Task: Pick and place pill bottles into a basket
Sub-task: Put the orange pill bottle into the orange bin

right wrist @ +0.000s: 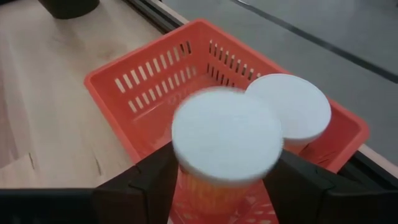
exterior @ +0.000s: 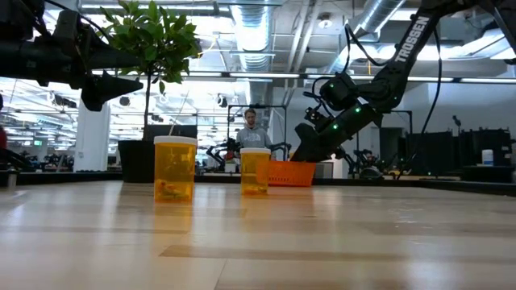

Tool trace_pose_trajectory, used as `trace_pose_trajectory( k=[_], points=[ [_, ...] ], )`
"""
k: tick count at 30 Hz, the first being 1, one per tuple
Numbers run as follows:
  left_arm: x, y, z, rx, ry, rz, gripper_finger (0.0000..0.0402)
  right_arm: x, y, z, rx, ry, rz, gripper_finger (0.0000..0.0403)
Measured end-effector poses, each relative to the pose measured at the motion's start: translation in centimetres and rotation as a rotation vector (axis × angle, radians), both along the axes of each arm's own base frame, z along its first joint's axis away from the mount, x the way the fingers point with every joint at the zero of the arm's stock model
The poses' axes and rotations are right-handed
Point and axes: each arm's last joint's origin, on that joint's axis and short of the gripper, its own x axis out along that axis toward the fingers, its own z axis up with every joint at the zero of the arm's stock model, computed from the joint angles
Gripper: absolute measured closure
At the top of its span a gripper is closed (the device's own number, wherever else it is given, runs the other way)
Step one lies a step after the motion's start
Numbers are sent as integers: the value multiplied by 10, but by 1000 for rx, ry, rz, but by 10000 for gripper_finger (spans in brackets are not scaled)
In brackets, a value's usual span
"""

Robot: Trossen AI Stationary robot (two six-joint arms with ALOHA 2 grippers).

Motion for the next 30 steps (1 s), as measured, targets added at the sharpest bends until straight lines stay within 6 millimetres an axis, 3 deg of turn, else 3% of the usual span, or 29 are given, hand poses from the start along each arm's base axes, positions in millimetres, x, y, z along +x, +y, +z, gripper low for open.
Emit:
trace_pose_trajectory(
  k=[30],
  points=[
    [0,0,0,0,0,-1,109,3,4,0,-5,3,13,170]
  ],
)
